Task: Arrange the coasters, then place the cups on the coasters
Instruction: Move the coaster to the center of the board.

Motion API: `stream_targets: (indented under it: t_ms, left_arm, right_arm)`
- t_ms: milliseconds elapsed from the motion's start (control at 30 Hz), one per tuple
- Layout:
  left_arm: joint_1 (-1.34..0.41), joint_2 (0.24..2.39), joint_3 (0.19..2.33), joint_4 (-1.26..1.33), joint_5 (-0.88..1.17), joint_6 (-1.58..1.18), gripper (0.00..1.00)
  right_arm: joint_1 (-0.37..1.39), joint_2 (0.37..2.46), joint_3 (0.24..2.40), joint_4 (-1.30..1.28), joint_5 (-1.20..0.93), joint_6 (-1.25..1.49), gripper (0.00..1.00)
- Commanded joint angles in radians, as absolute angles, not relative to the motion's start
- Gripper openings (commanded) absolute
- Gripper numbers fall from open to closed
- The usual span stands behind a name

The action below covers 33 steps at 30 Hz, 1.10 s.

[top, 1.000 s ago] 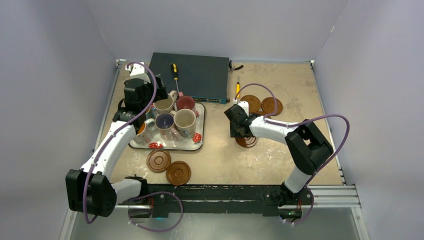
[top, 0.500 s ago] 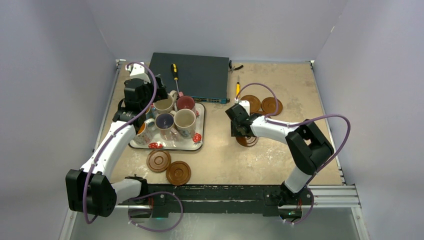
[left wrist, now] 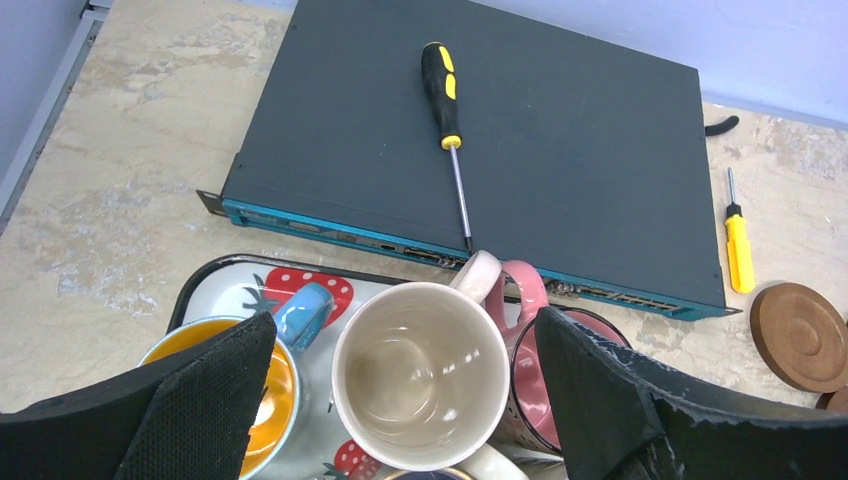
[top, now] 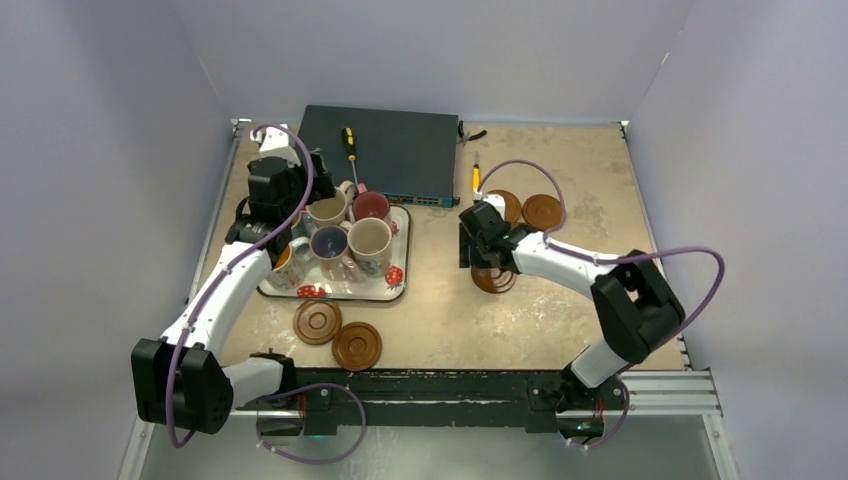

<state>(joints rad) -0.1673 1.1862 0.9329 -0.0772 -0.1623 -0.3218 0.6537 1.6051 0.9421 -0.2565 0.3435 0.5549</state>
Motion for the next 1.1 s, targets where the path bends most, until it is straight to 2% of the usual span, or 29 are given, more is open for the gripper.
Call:
stream_targets:
  t_ms: [0, 167, 400, 633, 1067]
  left_arm:
    - [-0.173, 1.179, 0.951, -0.069, -0.179, -0.308, 0.96]
    - [-0.174, 1.173, 0.948, -0.064, -0.183, -0.308, 0.96]
    - [-0.174, 1.165, 0.948, -0.064, -0.168, -0.317, 0.96]
    - [-0.173, 1.166, 0.946, -0.059, -0.158, -0.321, 0.96]
    - [-0.173, 1.167, 0.946, -0.062, -0.178, -0.323, 0.96]
  right_arm:
    - [0.652, 1.507, 0.997, -0.277, 0.288, 0.510, 0.71]
    - [0.680, 1.407, 1.025, -0.287, 0.261, 0.467, 0.78]
    - [0.820, 1.342, 0.987, -0.235, 0.247, 0.543, 0.82]
    - [1.021, 1.466, 1.002, -0.198, 0.299, 0.600, 0.82]
    - [1.261, 1.709, 1.157, -0.204, 0.386, 0.650, 0.85]
